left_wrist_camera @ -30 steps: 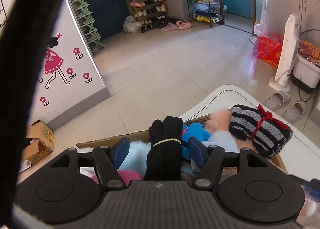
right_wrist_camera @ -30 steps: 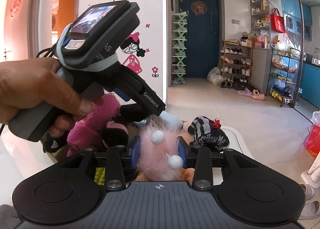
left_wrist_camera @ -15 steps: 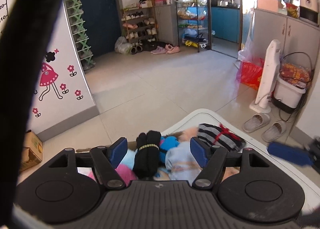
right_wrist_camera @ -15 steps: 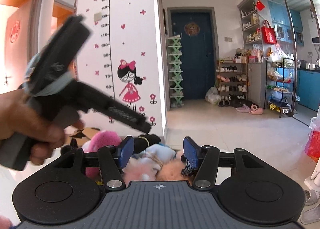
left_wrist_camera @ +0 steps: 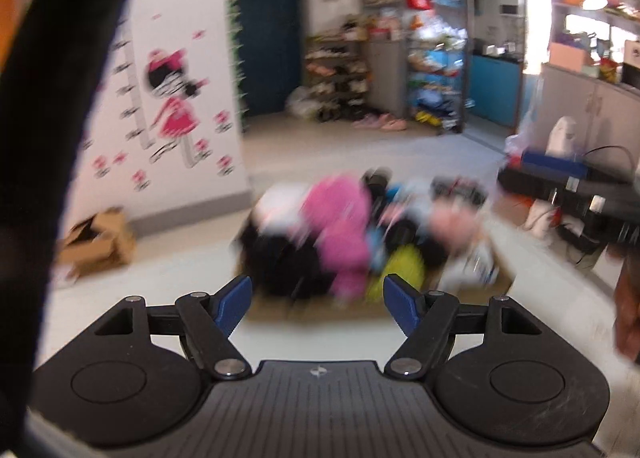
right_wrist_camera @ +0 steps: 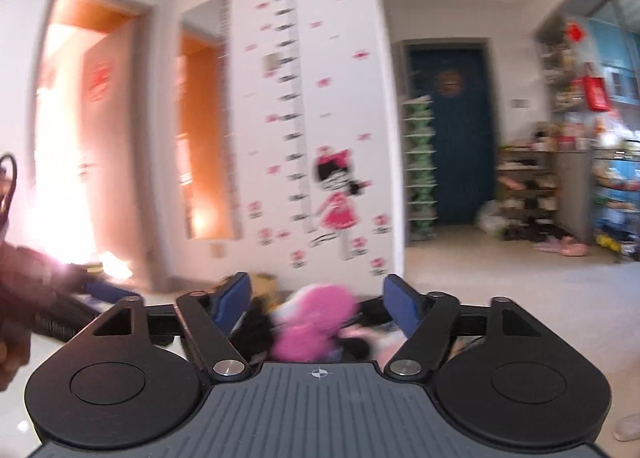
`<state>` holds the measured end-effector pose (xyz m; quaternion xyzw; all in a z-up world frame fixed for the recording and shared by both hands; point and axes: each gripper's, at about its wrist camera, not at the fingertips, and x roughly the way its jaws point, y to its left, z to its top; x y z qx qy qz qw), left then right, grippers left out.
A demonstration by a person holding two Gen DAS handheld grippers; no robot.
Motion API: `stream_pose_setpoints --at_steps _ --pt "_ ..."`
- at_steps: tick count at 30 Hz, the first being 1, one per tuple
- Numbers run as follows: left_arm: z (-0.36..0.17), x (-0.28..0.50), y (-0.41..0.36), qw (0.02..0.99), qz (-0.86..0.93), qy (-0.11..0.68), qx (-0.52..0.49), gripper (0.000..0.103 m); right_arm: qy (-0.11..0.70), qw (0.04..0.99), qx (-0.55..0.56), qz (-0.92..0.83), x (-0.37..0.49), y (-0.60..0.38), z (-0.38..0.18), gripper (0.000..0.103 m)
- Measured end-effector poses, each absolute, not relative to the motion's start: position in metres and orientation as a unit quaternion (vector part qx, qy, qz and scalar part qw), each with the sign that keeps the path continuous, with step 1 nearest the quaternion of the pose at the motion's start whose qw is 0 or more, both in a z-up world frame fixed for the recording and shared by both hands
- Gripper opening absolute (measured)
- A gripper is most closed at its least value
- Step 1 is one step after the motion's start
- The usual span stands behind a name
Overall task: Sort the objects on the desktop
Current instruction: 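Move the left tool over the pink pompom while the right tool moves over the grey socks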
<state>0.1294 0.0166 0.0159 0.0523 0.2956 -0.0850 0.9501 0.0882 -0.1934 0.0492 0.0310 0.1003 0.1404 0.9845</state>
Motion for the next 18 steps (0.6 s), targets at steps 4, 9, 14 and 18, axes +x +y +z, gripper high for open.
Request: stream_pose_setpoints --at_steps 4,9,14,18 --pt "-0.016 0.095 0.037 0.943 -0.047 0.328 0.026 0.069 0.131 0.976 0.032 0.174 0.074 -0.161 0.043 0.088" --pt "-0.033 0.073 0.032 0.94 -0.074 0.322 0.08 0.077 0.181 0.967 0.04 0.176 0.06 -0.125 0.015 0.091" --pt "-0.041 0.068 0.023 0.934 -0.136 0.294 0.15 0.084 0.227 0.96 0.049 0.158 0.04 -0.109 -0.025 0.096" --pt "-0.049 0.085 0.028 0.92 -0.191 0.305 0.154 0.083 0.257 0.955 0.059 0.135 0.032 -0.103 -0.034 0.097"
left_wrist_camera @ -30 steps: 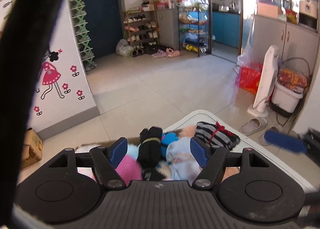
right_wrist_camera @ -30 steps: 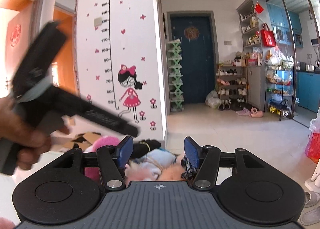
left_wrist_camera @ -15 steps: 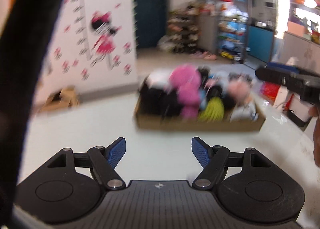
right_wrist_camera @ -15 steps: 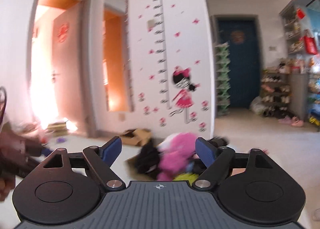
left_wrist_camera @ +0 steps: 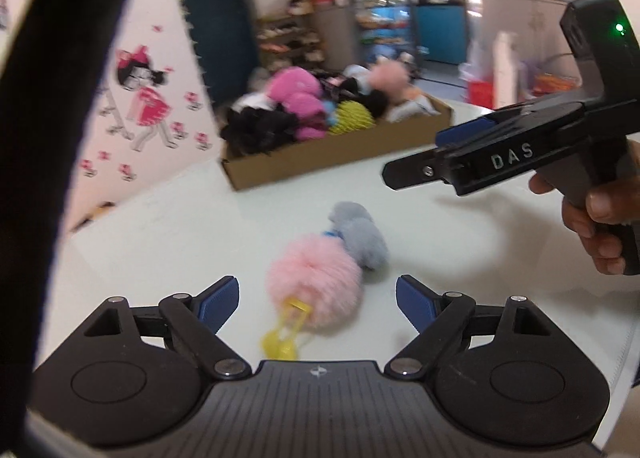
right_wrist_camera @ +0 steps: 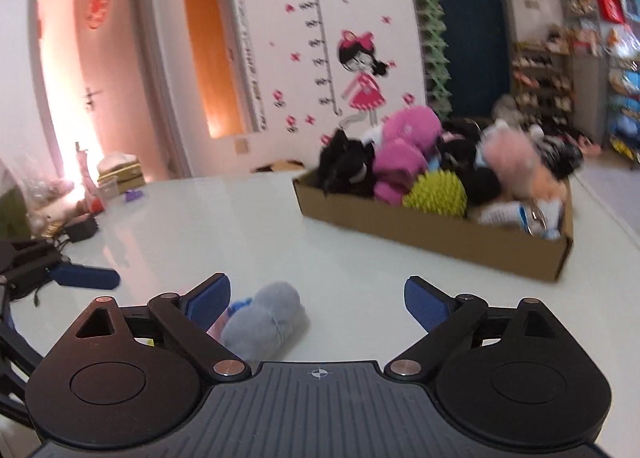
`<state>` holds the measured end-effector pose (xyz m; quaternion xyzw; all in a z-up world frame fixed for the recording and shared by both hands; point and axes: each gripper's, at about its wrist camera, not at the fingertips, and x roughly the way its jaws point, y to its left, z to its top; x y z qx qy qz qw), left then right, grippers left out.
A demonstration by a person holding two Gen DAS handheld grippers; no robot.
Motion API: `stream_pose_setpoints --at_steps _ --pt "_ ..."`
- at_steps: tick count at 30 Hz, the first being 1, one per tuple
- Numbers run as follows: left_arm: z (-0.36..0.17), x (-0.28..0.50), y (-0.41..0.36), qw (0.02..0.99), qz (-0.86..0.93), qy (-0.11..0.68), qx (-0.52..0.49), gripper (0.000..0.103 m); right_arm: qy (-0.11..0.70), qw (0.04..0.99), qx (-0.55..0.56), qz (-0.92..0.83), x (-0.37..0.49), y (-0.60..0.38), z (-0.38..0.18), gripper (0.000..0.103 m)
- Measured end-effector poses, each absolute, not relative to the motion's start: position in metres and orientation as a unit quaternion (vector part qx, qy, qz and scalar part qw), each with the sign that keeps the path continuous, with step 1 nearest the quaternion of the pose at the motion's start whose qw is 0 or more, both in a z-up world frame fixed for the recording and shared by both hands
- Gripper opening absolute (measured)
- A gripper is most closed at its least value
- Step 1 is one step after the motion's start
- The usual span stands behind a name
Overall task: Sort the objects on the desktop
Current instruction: 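Move the left tool over the pink pompom while the right tool moves over the grey socks, then grasp the pink pompom with the left tool while the right tool grasps the grey sock bundle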
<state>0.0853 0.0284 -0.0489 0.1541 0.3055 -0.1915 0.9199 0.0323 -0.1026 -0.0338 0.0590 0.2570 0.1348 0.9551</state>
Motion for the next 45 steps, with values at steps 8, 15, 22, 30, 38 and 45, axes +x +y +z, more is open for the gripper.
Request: stream_pose_setpoints --at_steps 8,15,22,30,38,45 --pt "-0.065 0.127 0.024 0.91 -0.21 0.316 0.167 0.085 0.297 0.948 0.06 0.098 0.045 -0.082 -0.028 0.102" --pt "-0.083 0.14 0.03 0.907 -0.221 0.328 0.145 0.087 0.316 0.946 0.018 0.07 0.061 -0.066 -0.03 0.101" --pt "-0.092 0.135 0.037 0.907 -0.227 0.332 0.124 0.087 0.32 0.945 0.005 0.06 0.068 -0.068 -0.025 0.102" --pt "-0.099 0.138 0.038 0.91 -0.217 0.33 0.121 0.086 0.331 0.942 0.006 0.057 0.076 -0.066 -0.03 0.102" --pt "-0.097 0.138 0.044 0.919 -0.183 0.332 0.107 0.078 0.349 0.936 -0.007 0.042 0.085 -0.049 -0.036 0.102" --pt "-0.094 0.129 0.066 0.927 -0.138 0.335 0.095 0.074 0.35 0.936 -0.007 0.032 0.087 -0.05 -0.036 0.103"
